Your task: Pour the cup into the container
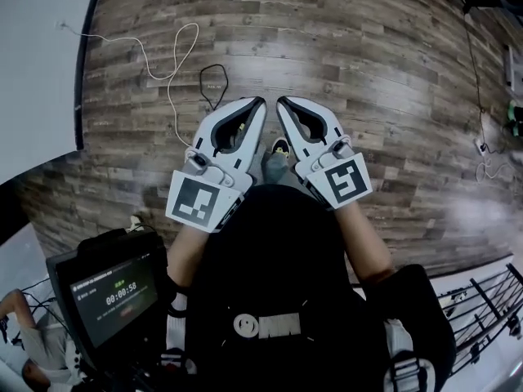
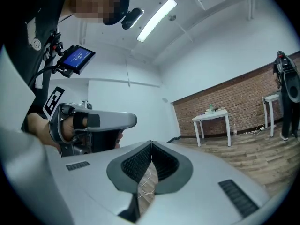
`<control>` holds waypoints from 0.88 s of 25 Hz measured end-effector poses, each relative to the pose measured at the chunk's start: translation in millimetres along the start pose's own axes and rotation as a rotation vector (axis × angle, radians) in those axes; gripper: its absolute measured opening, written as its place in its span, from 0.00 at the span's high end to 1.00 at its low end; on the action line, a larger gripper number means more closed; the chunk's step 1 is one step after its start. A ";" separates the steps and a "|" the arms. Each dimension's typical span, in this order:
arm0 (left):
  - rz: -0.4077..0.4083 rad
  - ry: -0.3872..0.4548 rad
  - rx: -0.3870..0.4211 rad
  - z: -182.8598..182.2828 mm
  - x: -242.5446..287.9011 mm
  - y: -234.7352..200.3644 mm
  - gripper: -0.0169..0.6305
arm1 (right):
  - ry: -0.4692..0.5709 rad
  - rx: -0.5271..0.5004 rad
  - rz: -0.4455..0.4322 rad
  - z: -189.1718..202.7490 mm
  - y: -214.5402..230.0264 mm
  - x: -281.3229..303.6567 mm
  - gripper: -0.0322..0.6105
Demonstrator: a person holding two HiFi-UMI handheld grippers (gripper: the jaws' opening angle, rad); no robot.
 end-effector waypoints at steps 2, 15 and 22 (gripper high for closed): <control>-0.002 -0.017 -0.009 2.8 -3.5 0.3 0.97 | -0.008 0.014 0.017 2.3 -1.7 -5.9 0.94; 0.129 -0.045 0.012 18.5 -42.3 38.3 0.97 | -0.006 -0.001 0.113 7.0 -50.3 -46.6 0.94; 0.152 -0.009 -0.022 35.5 -118.4 56.4 0.97 | -0.026 -0.048 0.131 20.5 -130.6 -70.4 0.94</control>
Point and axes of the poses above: the fingertips, and each gripper's own axes: x forward along the fingers, y to its right, z out of its underside, the point moved 8 cm from there along -x, backward along the fingers, and after that the axes turned 12 degrees about z, right-handed, at the moved point
